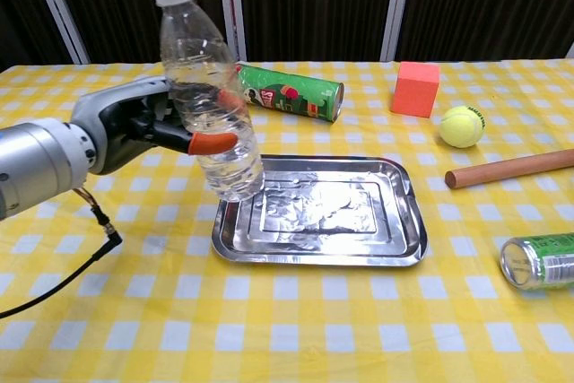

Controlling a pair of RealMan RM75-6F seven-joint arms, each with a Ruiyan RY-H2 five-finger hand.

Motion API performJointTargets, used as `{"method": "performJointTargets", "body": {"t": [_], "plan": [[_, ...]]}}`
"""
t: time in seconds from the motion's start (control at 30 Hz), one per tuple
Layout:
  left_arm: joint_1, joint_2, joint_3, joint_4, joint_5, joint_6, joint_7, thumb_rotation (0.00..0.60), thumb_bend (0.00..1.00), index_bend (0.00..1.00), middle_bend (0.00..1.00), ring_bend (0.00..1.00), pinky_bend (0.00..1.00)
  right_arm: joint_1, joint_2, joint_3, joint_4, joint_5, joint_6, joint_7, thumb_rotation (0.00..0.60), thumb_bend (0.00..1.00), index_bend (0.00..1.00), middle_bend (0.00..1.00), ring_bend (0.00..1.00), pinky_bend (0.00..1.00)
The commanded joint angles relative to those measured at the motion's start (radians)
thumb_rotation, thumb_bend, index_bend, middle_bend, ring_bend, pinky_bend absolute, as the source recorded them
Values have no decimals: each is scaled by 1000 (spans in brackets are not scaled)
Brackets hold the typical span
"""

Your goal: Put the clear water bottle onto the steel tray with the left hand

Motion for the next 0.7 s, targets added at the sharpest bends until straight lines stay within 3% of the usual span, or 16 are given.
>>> {"method": "performJointTargets", "body": {"t": [0.03,0.27,0.53,0.6,0.7], "plan": [[-74,-54,-44,-46,-109,21,127,600,443,441,434,0,63,-1,3,1,0,0,2,10,600,50,37,0,0,0],[-119,-51,-94,-190,-186,121,280,600,440,444,435,0,63,-2,7,0,1,-7,8,25,600,49,37,0,0,0],[-150,128,-269,-616,-353,227,391,600,430,444,435,0,63,-5,9,-2,-6,-15,19,28,600,50,37,0,0,0],[-164,154,-294,-620,-355,234,402,600,427,445,435,0,63,-5,10,-3,-8,-16,20,26,600,50,37,0,0,0],[-162,189,-290,-620,-355,227,398,600,427,445,435,0,63,-5,11,-5,-13,-22,23,24,600,49,37,0,0,0]]}}
